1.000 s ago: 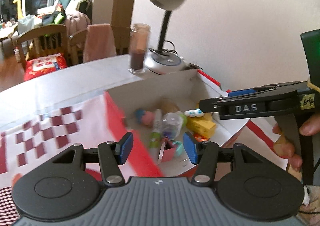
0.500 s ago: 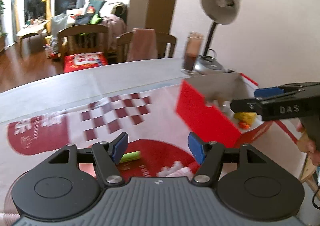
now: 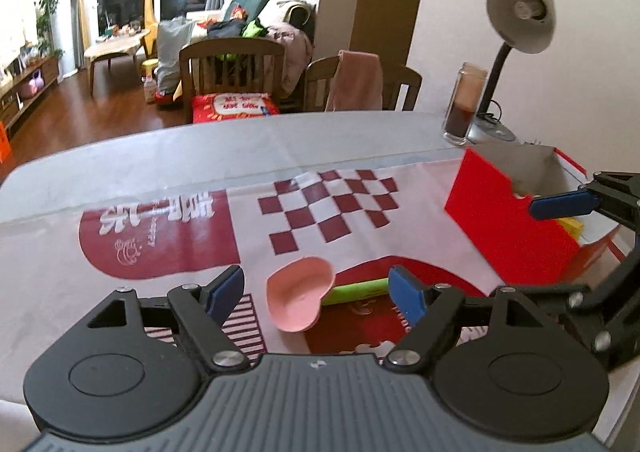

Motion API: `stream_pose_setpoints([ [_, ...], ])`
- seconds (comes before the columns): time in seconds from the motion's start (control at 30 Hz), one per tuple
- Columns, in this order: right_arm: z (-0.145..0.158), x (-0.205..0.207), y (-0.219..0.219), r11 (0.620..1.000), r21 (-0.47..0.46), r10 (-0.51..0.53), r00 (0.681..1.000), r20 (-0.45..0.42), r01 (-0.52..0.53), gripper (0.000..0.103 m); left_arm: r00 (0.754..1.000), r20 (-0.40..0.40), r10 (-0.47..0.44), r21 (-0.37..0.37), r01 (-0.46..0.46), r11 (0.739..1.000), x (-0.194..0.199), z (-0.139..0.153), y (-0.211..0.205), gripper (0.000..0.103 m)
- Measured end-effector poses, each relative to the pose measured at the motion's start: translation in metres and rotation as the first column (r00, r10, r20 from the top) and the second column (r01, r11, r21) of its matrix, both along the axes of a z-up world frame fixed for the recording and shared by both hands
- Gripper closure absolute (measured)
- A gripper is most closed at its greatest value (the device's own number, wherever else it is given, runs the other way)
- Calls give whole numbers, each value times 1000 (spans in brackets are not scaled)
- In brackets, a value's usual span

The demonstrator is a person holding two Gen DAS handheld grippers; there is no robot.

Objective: Organize rigid objects
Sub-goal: 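Withdraw both grippers from the box back over the table, then grasp the pink heart-shaped scoop with left gripper while right gripper grasps the green stick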

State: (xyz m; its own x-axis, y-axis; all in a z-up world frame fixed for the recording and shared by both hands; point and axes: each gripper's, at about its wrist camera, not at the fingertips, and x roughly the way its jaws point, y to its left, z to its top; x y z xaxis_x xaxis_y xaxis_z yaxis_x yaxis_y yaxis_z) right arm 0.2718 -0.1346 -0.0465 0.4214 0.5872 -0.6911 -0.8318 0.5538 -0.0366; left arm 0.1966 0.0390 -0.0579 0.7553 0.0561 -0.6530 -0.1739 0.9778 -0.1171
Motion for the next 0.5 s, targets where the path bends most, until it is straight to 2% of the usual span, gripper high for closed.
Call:
stream_pose_setpoints([
  [0.23,-25,5,27,990,-75,119,993,9,-118,0,999,-46,-17,-75,13,997,13,-33,19,24],
  [0.37,-45,15,40,979,-142,148,989,22,-143,1,996,-86,-20,-95,12,995,26,-54,28,24],
  [0.5,-65,29,52,968,-186,171,985,-2,-168,5,993,-114,-34,-117,21,993,37,-71,34,24],
])
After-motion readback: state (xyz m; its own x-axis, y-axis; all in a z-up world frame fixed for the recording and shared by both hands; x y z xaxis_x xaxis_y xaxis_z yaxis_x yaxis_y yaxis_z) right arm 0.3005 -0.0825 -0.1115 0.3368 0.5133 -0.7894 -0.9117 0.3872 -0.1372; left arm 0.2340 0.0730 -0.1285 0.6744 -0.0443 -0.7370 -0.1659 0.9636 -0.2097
